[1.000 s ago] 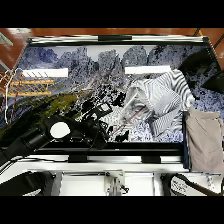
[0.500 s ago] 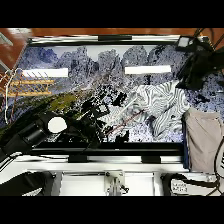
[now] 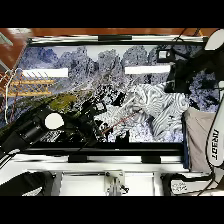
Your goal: Fold the shirts.
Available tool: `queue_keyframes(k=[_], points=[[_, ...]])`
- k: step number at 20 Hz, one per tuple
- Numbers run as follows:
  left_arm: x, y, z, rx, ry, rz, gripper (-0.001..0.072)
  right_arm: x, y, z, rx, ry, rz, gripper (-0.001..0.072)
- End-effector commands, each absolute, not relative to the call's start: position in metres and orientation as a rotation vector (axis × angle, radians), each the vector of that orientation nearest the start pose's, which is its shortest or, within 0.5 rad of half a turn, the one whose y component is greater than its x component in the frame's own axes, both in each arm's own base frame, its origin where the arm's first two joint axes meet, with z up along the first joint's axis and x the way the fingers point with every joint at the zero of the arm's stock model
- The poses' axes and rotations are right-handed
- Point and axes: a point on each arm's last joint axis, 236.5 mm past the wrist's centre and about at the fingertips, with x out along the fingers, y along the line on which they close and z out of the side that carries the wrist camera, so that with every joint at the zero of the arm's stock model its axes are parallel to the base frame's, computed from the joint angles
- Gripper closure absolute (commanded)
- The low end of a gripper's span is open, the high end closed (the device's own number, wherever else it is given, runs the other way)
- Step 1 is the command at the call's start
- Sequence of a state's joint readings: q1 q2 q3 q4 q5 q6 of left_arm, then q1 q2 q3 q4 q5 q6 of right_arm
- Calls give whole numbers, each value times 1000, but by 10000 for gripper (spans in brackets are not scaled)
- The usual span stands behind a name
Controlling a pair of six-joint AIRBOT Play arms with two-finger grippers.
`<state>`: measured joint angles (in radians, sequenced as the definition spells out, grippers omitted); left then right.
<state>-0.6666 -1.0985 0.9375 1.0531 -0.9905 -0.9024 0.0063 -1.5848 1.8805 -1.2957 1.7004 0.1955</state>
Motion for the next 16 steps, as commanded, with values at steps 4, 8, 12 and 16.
queue_keyframes(k=[4,8,12,16], points=[[291,-266,59,422,849,-1022,662,404,103,89,-966,1003,1271,405],[346,-215,87,395,777,-876,662,396,114,91,-948,1011,1297,630],[362,-195,89,412,760,-819,194,397,117,107,-931,978,1248,632],[385,-177,114,511,685,-735,92,397,121,133,-926,910,1178,636]])
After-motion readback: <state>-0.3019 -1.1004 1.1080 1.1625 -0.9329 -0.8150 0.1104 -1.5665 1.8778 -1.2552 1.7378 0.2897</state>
